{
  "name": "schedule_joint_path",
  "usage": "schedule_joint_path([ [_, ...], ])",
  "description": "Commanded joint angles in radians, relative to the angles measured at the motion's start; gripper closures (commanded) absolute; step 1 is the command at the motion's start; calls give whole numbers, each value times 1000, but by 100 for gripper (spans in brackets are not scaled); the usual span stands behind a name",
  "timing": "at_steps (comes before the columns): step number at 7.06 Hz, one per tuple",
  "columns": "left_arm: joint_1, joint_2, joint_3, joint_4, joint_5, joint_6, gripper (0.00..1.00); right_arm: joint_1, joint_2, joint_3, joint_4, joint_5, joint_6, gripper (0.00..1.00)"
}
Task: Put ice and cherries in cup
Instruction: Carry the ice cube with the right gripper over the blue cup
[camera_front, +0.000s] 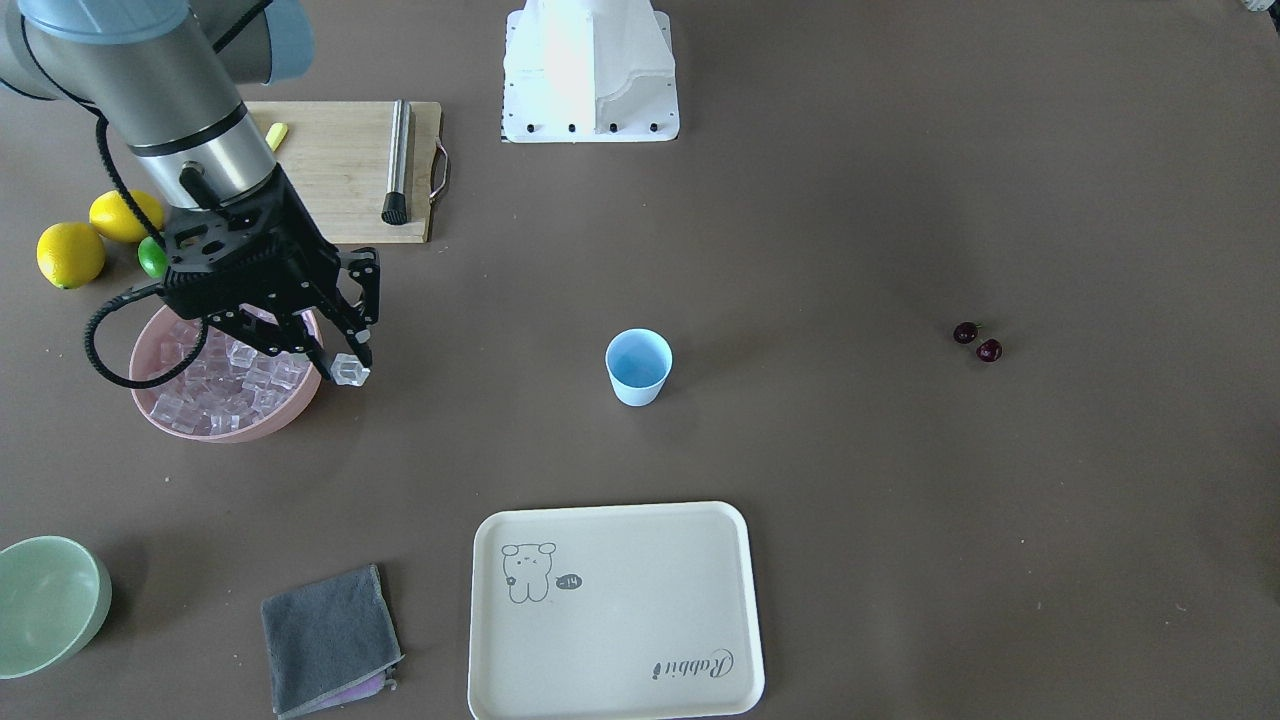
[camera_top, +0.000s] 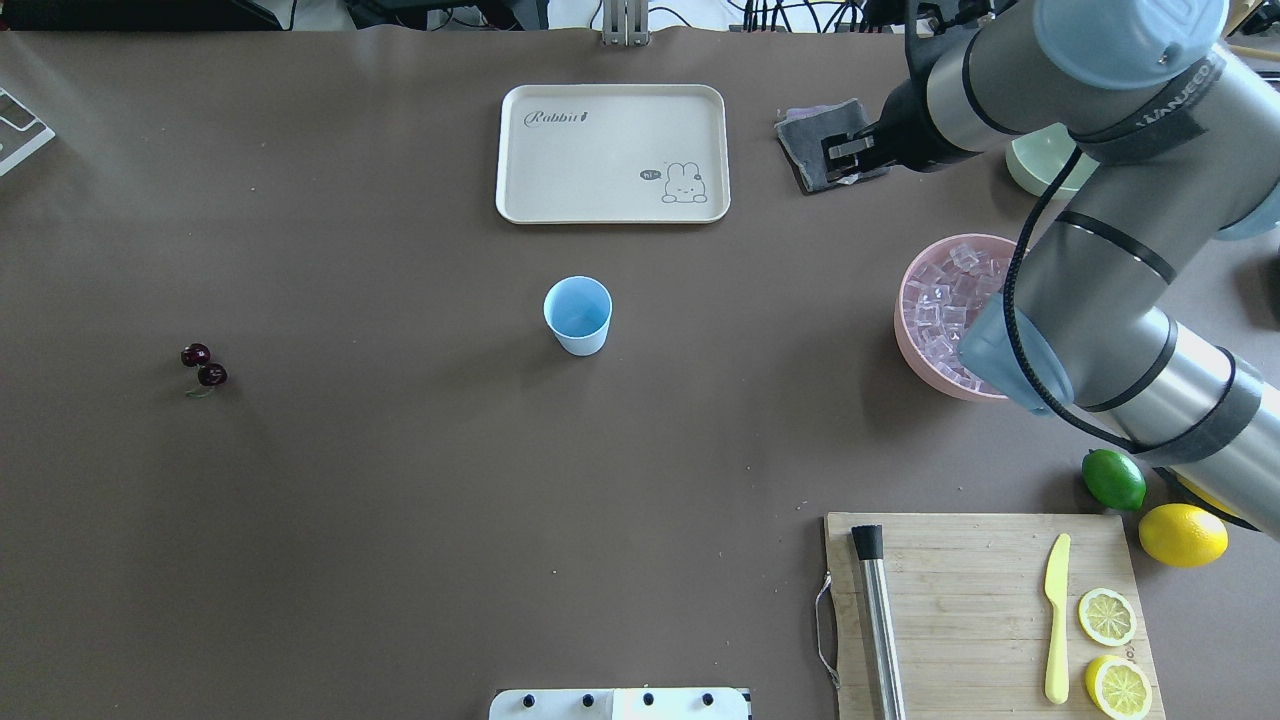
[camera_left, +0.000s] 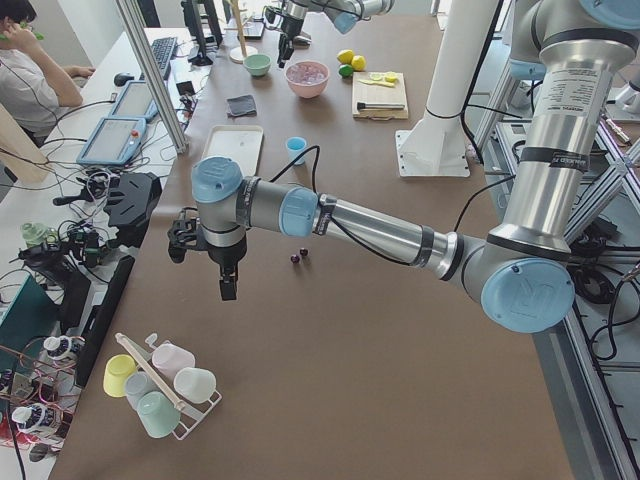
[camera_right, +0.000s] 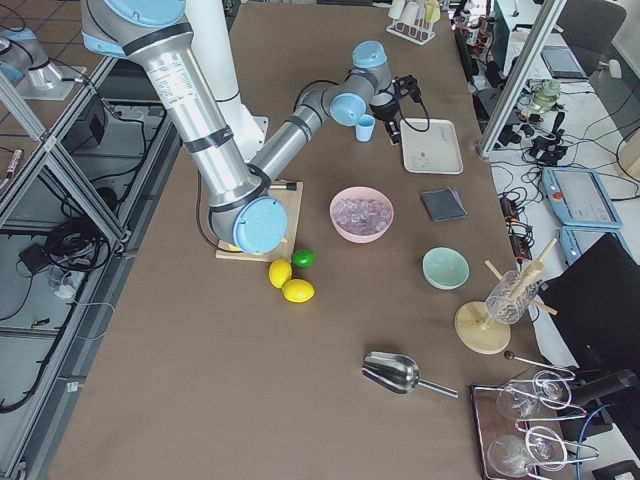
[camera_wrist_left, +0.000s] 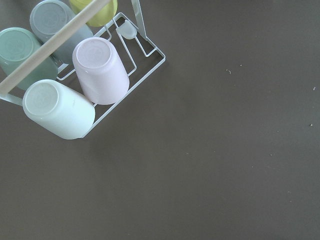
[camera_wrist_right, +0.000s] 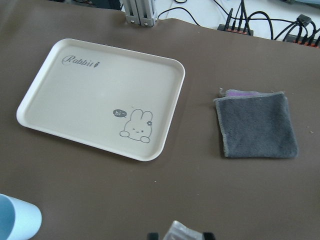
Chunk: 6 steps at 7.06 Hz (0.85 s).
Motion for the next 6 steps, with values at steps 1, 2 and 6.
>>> schedule_joint_path([
  [1,0,0,-1,-37,-3,-3,2,-154,180,-148,60,-145,35,100],
  [2,12,0,4,-49,-3,-2,2,-207,205,-222,141,-168,65,100],
  [6,52,4,1,-51,-3,-2,2,-328,247,-337,242,-306,64,100],
])
